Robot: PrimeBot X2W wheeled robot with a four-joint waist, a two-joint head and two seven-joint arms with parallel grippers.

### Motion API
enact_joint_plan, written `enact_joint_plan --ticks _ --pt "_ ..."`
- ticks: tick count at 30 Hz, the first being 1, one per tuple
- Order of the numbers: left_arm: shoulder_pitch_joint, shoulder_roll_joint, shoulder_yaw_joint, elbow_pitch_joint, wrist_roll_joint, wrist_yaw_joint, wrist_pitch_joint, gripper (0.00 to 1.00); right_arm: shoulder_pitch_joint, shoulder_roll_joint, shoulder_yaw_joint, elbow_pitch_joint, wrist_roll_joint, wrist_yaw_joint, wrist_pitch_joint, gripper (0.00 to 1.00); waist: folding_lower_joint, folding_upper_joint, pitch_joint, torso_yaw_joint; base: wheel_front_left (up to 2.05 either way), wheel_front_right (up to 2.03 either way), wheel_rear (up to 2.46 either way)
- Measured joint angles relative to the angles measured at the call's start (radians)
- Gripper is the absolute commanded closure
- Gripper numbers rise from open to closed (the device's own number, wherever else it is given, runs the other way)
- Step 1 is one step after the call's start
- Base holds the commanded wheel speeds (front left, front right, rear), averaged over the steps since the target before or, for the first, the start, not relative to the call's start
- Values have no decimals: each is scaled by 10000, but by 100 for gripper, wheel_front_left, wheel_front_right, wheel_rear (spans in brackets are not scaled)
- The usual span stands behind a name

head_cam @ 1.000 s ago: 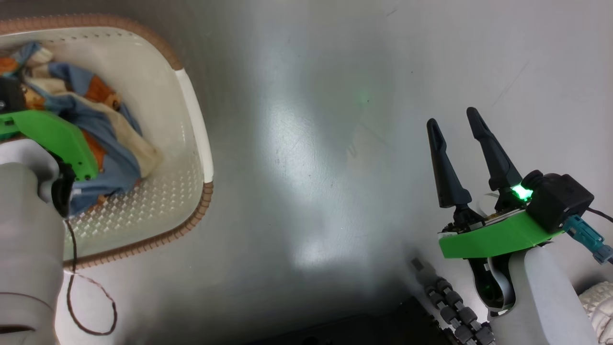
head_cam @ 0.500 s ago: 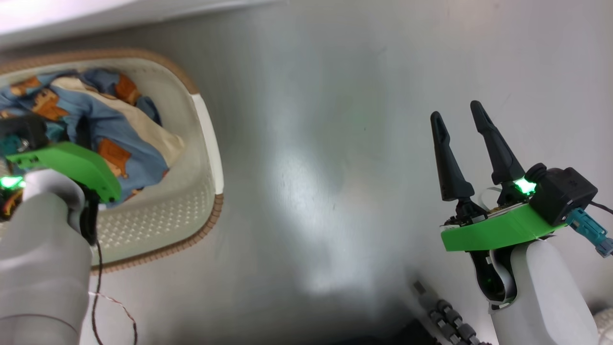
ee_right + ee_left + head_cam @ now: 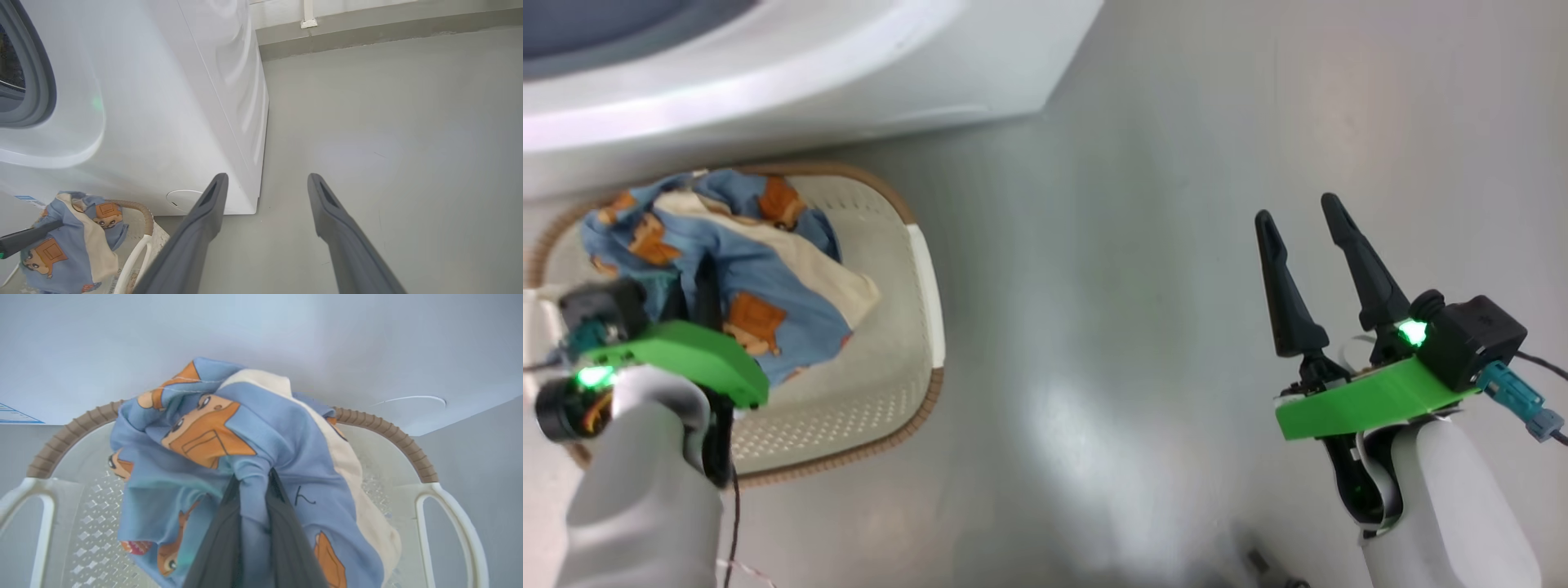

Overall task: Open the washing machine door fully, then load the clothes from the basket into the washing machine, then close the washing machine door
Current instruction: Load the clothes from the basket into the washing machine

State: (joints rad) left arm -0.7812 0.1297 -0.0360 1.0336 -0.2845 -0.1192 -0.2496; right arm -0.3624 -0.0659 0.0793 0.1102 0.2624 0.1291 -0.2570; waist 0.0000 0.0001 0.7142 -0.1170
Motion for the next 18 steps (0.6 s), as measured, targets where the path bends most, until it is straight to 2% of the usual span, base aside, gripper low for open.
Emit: enact_joint_plan --ticks 18 --pt "3314 -650 416 -3770 259 4 0 100 1011 -245 117 616 -4 0 0 0 0 0 -2518 476 0 0 0"
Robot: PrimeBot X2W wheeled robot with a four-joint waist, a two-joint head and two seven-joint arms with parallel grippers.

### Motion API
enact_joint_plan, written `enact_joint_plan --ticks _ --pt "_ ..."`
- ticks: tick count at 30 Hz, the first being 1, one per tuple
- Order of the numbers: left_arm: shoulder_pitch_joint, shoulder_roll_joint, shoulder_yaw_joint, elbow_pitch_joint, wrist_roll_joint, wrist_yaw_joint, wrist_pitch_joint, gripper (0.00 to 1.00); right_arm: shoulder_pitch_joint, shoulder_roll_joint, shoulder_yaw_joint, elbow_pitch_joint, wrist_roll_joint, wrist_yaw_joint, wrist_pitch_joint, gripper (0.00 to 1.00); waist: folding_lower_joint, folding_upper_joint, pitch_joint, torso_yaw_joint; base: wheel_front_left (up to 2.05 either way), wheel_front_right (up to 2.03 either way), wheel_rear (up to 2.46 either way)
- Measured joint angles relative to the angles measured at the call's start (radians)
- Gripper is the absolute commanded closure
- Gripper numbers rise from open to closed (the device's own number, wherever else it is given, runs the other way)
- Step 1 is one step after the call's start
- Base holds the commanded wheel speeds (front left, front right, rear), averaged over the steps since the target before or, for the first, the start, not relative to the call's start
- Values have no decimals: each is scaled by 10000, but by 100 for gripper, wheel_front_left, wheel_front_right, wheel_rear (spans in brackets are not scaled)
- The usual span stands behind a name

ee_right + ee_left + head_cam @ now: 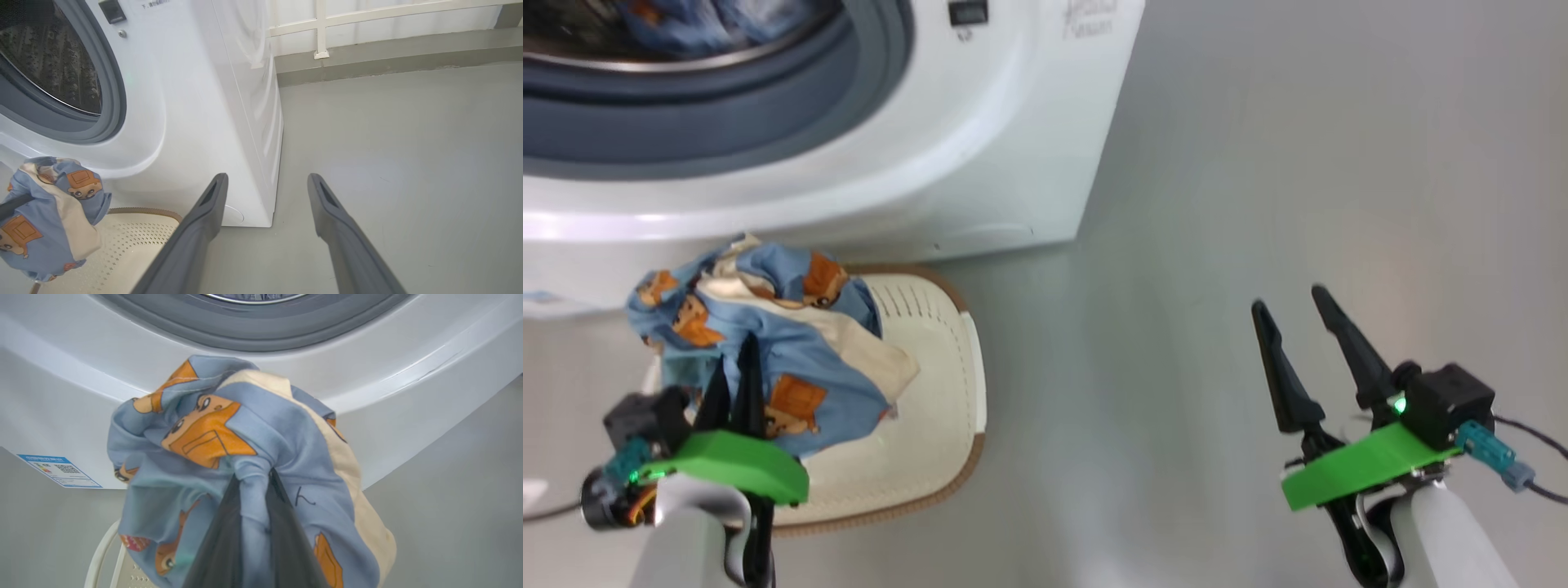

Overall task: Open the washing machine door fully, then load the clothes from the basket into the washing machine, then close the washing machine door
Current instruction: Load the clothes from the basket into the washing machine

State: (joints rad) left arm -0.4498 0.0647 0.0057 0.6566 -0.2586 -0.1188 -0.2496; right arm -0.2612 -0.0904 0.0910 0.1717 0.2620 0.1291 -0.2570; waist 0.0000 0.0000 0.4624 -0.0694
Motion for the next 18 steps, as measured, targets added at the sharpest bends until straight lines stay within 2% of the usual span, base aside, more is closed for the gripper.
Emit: enact_joint_plan --ticks 7,18 --pt "1313 -186 54 -1643 297 19 0 100 502 -146 -19 242 2 0 0 0 0 0 -1055 189 0 0 0" --pt "3445 -274 157 -4126 625 353 0 100 1190 -92 -50 389 6 0 0 0 0 0 -2576 438 0 0 0"
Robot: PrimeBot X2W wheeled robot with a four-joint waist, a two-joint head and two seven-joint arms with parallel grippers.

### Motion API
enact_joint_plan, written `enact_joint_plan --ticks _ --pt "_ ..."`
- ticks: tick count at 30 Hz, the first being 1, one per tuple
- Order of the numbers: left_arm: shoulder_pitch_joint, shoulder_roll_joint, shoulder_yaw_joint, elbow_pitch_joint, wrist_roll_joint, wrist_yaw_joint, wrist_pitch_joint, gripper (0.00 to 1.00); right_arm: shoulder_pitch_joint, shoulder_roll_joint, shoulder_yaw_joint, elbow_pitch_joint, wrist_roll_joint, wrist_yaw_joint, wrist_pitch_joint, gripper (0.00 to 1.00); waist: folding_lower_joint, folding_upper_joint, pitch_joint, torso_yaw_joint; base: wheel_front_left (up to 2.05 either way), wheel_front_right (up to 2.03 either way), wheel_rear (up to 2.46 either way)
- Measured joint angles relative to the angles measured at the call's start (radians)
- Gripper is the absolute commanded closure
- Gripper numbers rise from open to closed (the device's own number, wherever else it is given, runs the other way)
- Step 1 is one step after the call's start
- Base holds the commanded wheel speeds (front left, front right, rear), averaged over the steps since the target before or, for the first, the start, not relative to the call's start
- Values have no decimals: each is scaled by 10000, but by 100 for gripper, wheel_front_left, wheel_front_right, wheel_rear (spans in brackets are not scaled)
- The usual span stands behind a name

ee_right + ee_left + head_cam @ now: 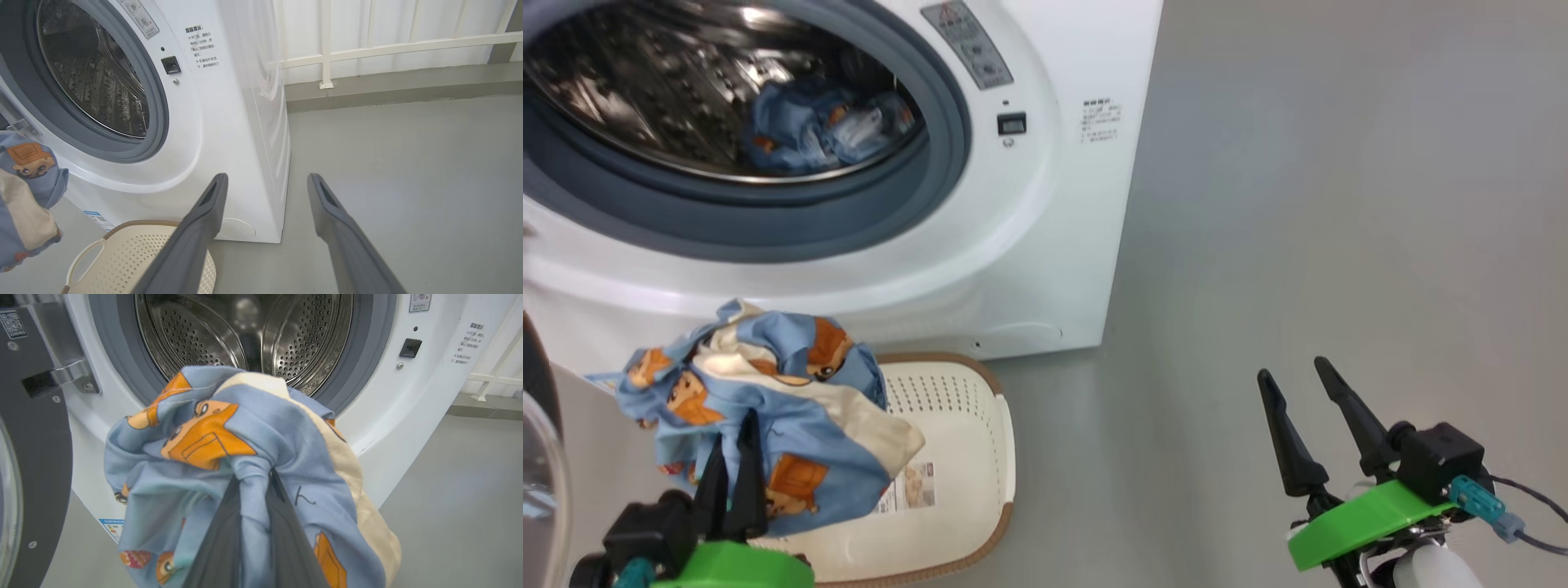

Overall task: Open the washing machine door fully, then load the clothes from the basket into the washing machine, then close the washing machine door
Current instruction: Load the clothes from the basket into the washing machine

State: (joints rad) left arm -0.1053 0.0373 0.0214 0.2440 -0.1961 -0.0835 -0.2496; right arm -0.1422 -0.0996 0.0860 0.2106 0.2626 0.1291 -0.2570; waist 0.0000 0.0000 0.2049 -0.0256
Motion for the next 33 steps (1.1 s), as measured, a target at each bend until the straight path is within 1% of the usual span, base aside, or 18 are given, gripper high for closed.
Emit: enact_joint_plan --ticks 4,10,17,21,33 --pt "417 0 -6 -589 222 33 0 100 61 25 -36 6 -2 0 0 0 0 0 -325 39 0 0 0" --pt "1021 2 2 -1085 380 104 0 100 422 98 -19 92 -2 0 0 0 0 0 -712 67 0 0 0" --pt "1867 4 -12 -1421 456 199 0 100 627 169 -13 100 -2 0 0 0 0 0 -1227 70 0 0 0" --pt "2310 8 -19 -1597 456 355 0 100 844 219 -19 121 -2 0 0 0 0 0 -1481 76 0 0 0" --pt "3174 13 -27 -1923 535 539 0 100 1080 311 -10 167 -2 0 2 0 0 0 -1895 203 0 0 0"
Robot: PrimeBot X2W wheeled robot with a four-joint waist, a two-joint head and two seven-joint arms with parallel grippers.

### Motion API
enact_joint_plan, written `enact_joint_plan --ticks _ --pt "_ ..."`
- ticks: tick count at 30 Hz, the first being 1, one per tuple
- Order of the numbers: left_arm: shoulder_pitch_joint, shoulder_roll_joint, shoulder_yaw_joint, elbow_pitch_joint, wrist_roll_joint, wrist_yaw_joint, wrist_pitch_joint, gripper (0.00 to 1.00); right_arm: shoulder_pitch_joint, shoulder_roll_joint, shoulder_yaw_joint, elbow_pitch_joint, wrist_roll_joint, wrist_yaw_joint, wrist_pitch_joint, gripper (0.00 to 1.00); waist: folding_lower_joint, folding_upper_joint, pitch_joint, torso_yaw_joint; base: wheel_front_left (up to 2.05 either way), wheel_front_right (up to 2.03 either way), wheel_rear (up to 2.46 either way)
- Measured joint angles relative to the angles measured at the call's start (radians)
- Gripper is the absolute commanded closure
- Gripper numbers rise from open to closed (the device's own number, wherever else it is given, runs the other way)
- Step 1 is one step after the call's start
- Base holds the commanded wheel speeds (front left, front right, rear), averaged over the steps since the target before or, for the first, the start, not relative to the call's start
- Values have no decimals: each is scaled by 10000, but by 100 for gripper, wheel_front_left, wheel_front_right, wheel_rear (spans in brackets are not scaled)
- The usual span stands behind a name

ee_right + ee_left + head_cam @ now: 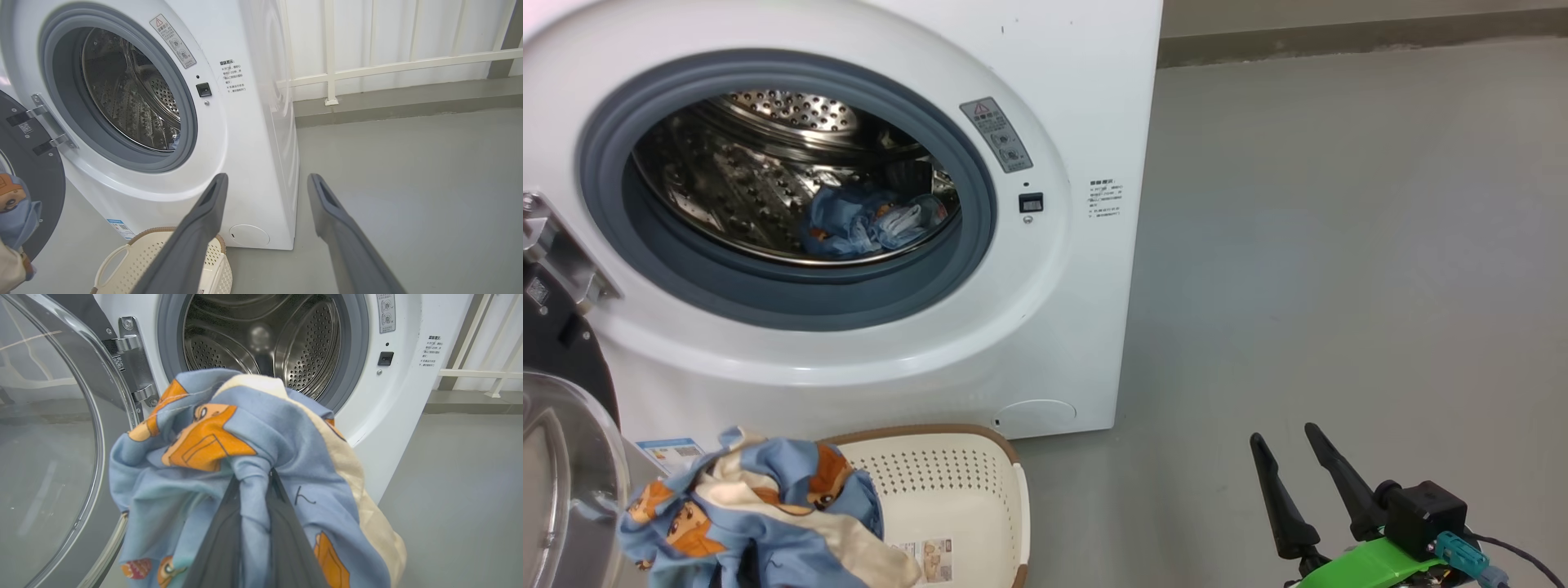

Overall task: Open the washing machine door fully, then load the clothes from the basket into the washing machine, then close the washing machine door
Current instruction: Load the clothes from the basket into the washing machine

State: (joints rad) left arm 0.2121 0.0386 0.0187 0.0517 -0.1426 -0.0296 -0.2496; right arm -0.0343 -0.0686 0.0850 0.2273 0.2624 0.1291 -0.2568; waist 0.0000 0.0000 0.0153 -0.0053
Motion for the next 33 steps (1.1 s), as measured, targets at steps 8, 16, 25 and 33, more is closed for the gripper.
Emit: enact_joint_plan --ticks 8,16,25,33 --pt "332 4 -69 -138 0 29 0 100 0 0 6 0 0 0 0 0 0 0 -120 51 0 0 0" --pt "341 4 -96 -188 -8 33 0 100 4 8 6 -25 0 0 0 0 0 0 -49 30 0 0 0" --pt "172 6 -245 -205 -44 82 0 100 5 13 -25 -81 0 0 0 0 0 0 196 51 0 0 0" --pt "-1013 4 -244 -261 -222 82 0 100 -16 10 -17 -142 0 0 0 0 0 0 611 31 0 0 0"
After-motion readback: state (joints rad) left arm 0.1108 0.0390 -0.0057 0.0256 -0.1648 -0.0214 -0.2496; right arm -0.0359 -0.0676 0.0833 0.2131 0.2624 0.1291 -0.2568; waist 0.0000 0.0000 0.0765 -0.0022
